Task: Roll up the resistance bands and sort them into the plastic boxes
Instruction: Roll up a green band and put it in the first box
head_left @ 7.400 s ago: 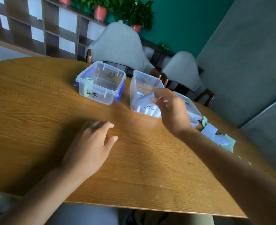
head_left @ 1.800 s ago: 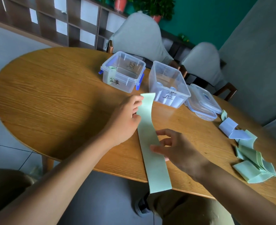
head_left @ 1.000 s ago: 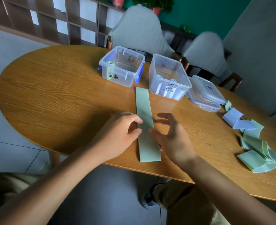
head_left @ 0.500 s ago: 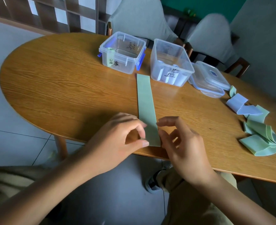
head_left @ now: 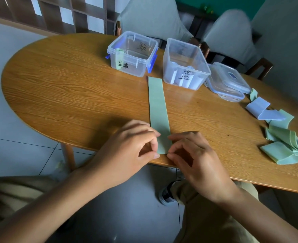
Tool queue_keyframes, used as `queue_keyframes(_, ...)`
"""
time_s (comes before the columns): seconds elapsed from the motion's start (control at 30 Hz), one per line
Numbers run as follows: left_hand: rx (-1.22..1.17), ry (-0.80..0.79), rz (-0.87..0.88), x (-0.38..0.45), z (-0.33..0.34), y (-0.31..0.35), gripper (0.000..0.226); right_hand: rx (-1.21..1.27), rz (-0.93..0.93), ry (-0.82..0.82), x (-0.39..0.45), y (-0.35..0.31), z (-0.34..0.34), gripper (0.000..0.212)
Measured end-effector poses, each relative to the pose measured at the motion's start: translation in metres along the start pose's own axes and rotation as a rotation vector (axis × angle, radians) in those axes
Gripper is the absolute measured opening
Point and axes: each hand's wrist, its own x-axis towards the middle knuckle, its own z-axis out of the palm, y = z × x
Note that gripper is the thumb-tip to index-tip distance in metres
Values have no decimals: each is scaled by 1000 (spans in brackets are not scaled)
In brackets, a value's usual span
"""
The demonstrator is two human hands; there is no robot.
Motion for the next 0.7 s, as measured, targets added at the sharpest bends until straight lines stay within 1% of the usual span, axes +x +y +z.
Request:
queue_keyframes(0.43,100,-7,27,0,2,0,18,-28,34,-50,6,1,1,4)
queue_keyframes(0.7,140,46,5,2,5,1,18,-45,71,-90,9,-3,1,6)
